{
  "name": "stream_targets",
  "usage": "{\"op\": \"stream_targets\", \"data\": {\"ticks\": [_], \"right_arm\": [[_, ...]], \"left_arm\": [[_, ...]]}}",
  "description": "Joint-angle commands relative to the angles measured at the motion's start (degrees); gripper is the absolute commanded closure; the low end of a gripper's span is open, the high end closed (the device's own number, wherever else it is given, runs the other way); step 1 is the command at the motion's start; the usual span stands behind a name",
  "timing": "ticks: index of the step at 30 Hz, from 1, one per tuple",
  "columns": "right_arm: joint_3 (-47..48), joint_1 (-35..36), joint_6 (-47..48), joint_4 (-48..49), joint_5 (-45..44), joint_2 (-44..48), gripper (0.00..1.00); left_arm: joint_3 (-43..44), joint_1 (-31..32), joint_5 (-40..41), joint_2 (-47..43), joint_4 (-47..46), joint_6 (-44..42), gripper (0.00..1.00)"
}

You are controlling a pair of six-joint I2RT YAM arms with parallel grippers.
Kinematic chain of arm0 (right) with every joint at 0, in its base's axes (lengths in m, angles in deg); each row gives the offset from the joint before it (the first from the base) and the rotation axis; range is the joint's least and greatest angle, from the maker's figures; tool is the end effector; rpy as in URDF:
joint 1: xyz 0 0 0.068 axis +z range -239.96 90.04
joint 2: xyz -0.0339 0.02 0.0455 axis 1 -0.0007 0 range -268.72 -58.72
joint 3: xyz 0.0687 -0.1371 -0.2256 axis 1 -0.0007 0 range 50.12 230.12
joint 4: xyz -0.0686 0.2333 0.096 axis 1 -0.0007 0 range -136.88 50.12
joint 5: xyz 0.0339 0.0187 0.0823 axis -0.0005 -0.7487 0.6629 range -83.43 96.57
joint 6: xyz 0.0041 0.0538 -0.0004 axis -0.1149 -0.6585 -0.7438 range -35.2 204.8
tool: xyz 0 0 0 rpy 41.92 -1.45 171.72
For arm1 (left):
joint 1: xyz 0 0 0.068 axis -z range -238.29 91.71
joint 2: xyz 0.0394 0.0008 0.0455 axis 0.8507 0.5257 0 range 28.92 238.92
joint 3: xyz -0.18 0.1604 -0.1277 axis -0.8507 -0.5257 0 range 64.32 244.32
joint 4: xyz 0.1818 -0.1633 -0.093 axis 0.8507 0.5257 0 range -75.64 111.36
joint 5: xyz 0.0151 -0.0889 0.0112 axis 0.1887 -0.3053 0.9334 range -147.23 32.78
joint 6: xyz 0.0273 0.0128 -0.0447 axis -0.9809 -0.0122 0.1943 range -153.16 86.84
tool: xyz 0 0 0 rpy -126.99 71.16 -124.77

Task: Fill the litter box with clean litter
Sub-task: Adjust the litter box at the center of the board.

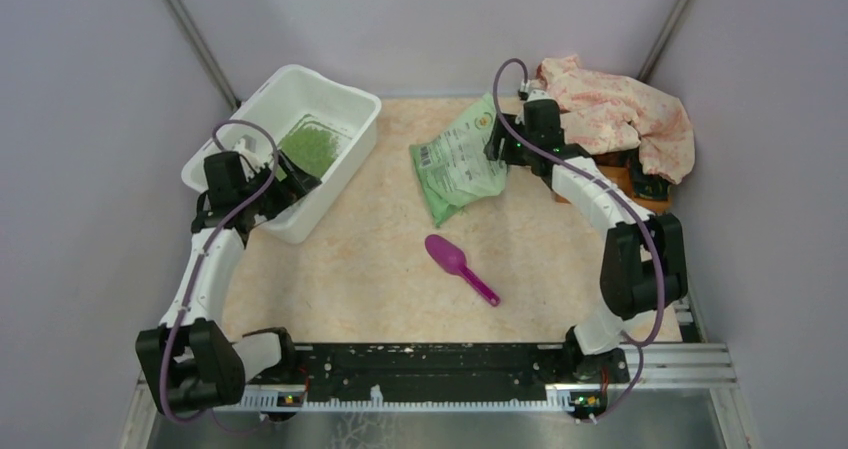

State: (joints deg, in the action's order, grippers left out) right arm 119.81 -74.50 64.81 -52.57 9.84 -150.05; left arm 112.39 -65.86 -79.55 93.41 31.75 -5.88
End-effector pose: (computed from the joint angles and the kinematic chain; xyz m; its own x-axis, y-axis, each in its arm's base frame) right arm 0.3526 0.0996 0.2811 -0.6174 0.1835 -0.7650 -0.1069 0.9438 0.3127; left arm 0.2467 0.0192 0.2806 -0.5776 -0.5046 -0.6417 -0.0831 0.8183 -0.5687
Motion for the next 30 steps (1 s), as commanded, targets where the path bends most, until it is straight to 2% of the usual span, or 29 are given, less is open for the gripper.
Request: {"op": "stream_targets", "data": {"ticks": [1,3,4,6,7,14,18,24,30], "right_arm": [[3.82,-0.32,1.09,3.18,3.79,-1.97,0.41],[4.11,-0.29,1.68,2.70,4.59,-2.88,0.54],[4.44,-0.27,1.95,2.08,4.90,-3.43,0.65],[5.31,-0.28,2.56,1.17,5.75,-4.33,0.96],[5.50,-0.26,2.64,1.32,6.23,-4.46,1.00],[7.90,-0.26,1.87,5.21,11.70,-2.20,1.00],[10.13,-0.26,1.86,3.76,8.92,0.49,1.00],[8.19,-0.25,4.34,2.06,3.57,6.63,1.00],[7.28,-0.26,5.14,0.96,3.53,7.96,1.00]], "left_arm": [[-0.21,1.18,-1.68,2.46,-4.49,1.11,0.01],[0.22,1.89,-1.62,3.70,-4.95,1.39,0.01],[0.52,2.38,-1.62,4.26,-5.11,1.49,0.01],[1.12,3.30,-1.25,5.05,-5.36,1.65,0.01],[1.47,3.80,-0.92,5.23,-5.41,1.75,0.01],[4.96,6.62,0.21,9.33,-6.37,2.16,0.01],[7.55,9.32,1.27,12.38,-6.81,2.02,0.01],[9.82,12.53,2.07,16.23,-8.47,2.04,0.01],[10.71,15.23,2.52,19.02,-10.08,3.44,0.01]]}}
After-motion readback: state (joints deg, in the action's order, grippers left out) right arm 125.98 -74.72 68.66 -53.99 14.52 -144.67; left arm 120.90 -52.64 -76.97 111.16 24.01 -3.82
